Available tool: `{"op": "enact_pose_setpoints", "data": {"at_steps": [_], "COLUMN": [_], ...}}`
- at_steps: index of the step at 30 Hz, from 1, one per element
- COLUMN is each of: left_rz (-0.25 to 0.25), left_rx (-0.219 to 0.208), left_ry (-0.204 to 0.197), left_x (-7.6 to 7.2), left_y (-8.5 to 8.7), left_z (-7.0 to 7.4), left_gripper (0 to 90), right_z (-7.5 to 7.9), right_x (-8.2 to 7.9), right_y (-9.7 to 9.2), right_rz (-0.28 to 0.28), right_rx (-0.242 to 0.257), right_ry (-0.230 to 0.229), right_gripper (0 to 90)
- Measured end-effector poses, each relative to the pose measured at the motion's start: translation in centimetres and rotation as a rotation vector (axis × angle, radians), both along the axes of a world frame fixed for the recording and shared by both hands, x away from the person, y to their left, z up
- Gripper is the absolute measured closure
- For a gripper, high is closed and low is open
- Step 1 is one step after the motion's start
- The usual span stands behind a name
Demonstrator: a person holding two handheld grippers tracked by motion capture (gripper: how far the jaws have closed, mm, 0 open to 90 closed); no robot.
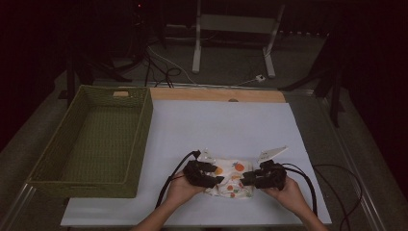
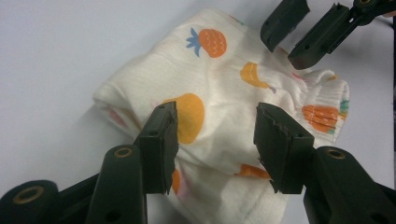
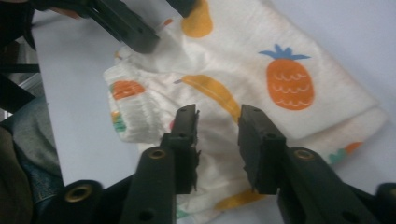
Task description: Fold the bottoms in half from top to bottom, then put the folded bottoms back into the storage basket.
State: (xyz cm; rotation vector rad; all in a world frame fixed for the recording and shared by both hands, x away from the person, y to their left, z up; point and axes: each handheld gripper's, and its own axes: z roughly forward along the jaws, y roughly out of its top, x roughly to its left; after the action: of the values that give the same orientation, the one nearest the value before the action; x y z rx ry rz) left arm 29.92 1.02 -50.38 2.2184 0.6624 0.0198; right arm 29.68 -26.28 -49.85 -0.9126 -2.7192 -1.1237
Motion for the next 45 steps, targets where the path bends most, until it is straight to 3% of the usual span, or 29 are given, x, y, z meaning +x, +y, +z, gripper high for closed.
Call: {"op": "enact_pose_setpoints", "data": {"at_steps": [10, 27, 38, 45], "left_rz": [0.049, 0.127, 0.141, 0.188], "left_rx": [-0.001, -0.022, -0.026, -0.071], "left_ry": [0.003, 0.038, 0.045, 0.114], "left_x": [0.6, 1.6, 1.8, 2.0], "left_y": [1.0, 2.4, 2.6, 2.9], "left_z": [0.2, 0.3, 0.2, -0.4], "left_gripper": [44.2, 35.0, 34.4, 33.0], "right_z": [0.0, 0.4, 0.4, 0.4], "right_x": [0.5, 0.9, 1.0, 1.1], "right_y": [-0.2, -0.6, -0.4, 0.2], "right_rz": [-0.032, -0.060, -0.061, -0.055], "right_rx": [-0.016, -0.026, -0.022, -0.021], "right_ry": [-0.013, -0.025, -0.031, -0.034], "right_gripper": [50.0, 43.8, 41.7, 40.7]}}
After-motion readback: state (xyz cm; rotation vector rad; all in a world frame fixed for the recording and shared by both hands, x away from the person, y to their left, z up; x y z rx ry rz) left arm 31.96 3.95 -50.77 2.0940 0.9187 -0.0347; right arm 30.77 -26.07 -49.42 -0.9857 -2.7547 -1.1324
